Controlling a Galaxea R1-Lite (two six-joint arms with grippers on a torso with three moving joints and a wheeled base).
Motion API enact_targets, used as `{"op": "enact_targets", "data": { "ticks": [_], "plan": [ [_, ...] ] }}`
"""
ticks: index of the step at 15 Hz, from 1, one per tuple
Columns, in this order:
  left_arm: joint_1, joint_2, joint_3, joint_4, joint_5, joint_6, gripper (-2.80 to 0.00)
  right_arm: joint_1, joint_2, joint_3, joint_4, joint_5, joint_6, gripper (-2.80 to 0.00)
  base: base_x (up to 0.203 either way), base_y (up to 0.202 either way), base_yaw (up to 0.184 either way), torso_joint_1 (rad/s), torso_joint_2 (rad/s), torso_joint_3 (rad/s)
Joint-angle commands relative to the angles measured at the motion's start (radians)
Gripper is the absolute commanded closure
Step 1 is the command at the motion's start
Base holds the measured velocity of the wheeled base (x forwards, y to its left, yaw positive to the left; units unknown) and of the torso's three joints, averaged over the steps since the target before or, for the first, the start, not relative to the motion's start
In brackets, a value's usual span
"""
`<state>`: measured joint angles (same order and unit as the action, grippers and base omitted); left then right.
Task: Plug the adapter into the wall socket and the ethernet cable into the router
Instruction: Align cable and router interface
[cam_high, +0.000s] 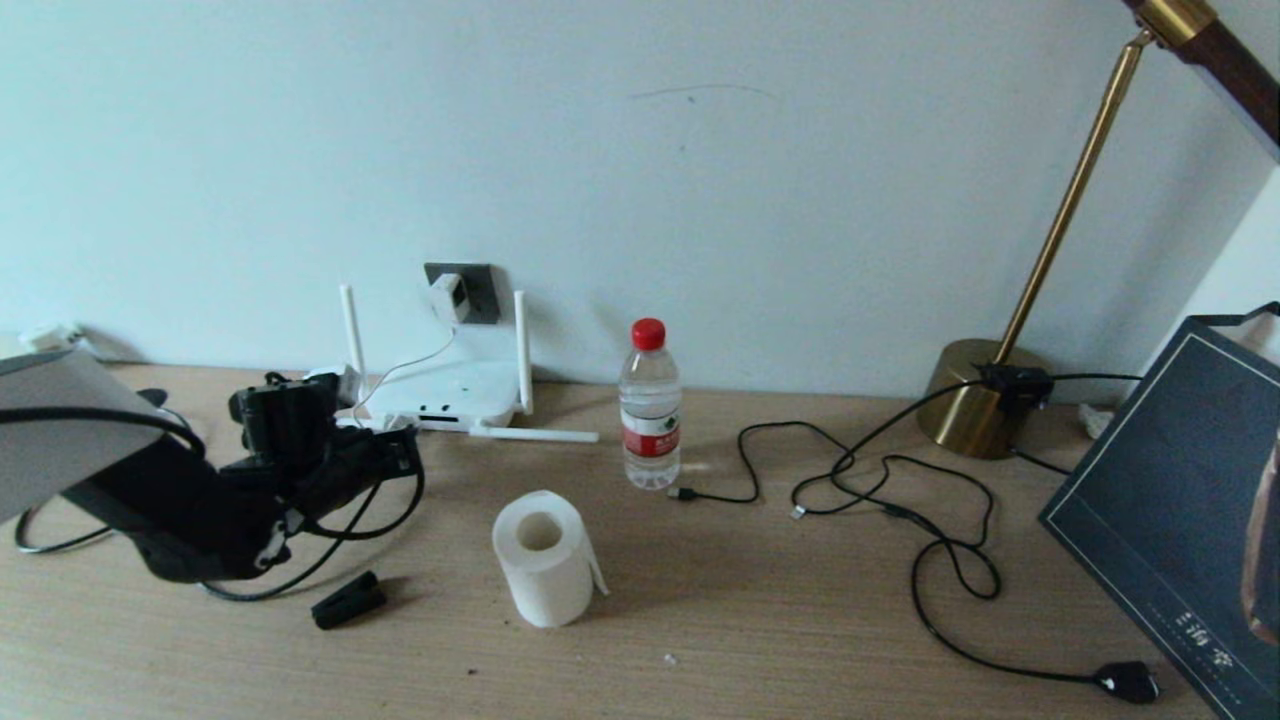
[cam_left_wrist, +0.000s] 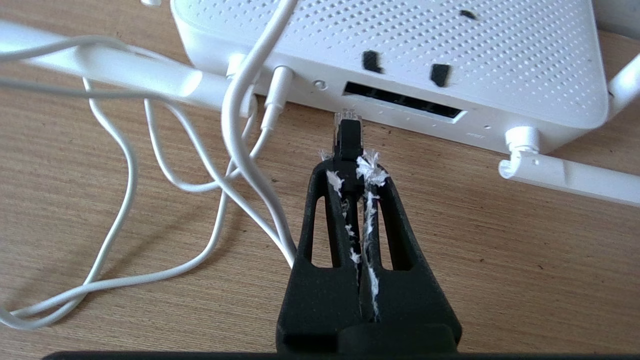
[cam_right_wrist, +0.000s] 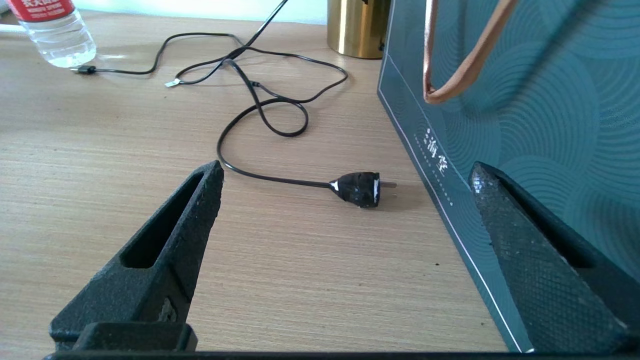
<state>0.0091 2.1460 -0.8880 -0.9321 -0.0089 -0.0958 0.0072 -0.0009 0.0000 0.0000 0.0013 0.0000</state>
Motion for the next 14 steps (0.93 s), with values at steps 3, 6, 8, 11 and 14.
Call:
{"op": "enact_targets", "data": {
  "ticks": [3, 6, 8, 11, 14],
  "plan": [
    [-0.001, -0.003, -0.002, -0.007, 0.0, 0.023, 0.0, 0.0, 0.001, 0.0, 0.0, 0.0, 0.0, -2.8, 0.0, 0.0, 0.0, 0.0, 0.0, 0.0],
    [0.0, -0.003, 0.001, -0.007, 0.001, 0.026, 0.0, 0.0, 0.001, 0.0, 0.0, 0.0, 0.0, -2.8, 0.0, 0.0, 0.0, 0.0, 0.0, 0.0],
    [0.0, 0.0, 0.0, -0.008, 0.0, 0.027, 0.0, 0.0, 0.002, 0.0, 0.0, 0.0, 0.0, -2.8, 0.0, 0.0, 0.0, 0.0, 0.0, 0.0],
    [0.0, 0.006, -0.006, -0.007, -0.003, 0.027, 0.0, 0.0, 0.001, 0.0, 0.0, 0.0, -0.001, -2.8, 0.0, 0.0, 0.0, 0.0, 0.0, 0.0],
    [-0.001, 0.017, -0.02, -0.005, -0.005, 0.028, 0.0, 0.0, 0.001, 0.0, 0.0, 0.0, 0.0, -2.8, 0.0, 0.0, 0.0, 0.0, 0.0, 0.0]
  ]
}}
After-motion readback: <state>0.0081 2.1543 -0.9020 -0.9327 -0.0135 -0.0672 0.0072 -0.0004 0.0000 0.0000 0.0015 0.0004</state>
